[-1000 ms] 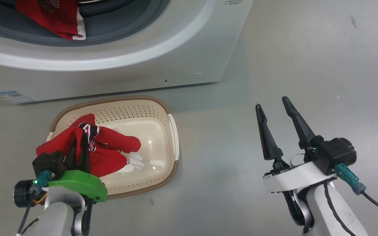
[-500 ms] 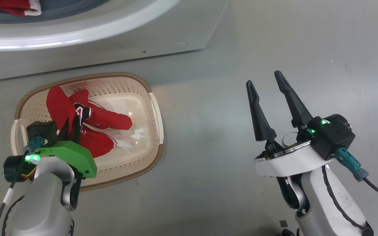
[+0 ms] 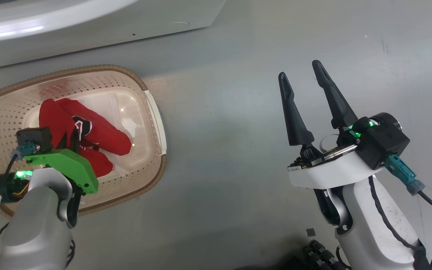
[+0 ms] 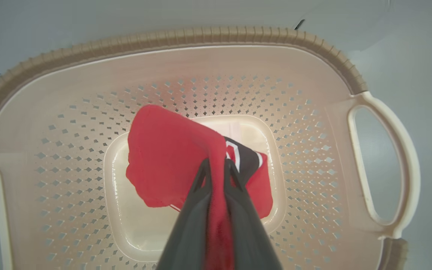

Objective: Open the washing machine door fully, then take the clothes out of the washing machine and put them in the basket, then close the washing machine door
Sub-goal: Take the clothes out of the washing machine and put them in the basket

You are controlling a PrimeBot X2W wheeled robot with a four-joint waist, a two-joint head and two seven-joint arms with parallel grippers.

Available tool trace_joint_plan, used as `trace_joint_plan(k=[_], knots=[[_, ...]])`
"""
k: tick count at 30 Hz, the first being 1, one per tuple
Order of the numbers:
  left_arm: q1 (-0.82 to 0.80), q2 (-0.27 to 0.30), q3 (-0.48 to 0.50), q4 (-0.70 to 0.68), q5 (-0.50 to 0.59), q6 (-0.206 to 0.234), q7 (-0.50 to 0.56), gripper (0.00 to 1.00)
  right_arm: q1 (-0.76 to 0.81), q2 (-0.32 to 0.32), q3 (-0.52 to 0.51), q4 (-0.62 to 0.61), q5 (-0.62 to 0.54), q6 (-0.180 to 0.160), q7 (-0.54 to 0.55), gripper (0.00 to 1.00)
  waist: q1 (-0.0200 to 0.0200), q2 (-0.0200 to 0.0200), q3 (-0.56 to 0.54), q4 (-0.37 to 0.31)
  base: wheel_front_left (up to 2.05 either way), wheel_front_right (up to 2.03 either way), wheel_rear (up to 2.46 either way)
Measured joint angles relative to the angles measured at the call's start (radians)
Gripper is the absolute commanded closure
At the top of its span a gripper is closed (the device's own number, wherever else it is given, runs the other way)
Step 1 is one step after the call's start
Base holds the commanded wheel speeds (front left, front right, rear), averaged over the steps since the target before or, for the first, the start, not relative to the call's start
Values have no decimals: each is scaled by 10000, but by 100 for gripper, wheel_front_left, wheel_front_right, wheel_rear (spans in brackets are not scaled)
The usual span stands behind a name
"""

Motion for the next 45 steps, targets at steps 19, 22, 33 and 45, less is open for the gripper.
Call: trace_joint_plan(k=[19,22,33,45], knots=[[-381,-54,142,1164,-6,-274,-1375,0,-178,-2,-151,370,12,-90,0,0,0,0,-275,104,0,0,0],[-394,-173,119,1170,0,-349,-1651,0,-177,0,-251,491,-8,-90,0,0,0,0,-446,186,0,0,0],[-385,-558,128,673,123,-527,-1904,0,-10,-4,-771,991,-301,-75,-2,0,0,0,-1340,643,0,0,0],[322,-708,723,-1914,732,-535,-1908,0,936,0,-1162,1471,-531,33,0,0,-1,0,-2720,1324,0,0,0]])
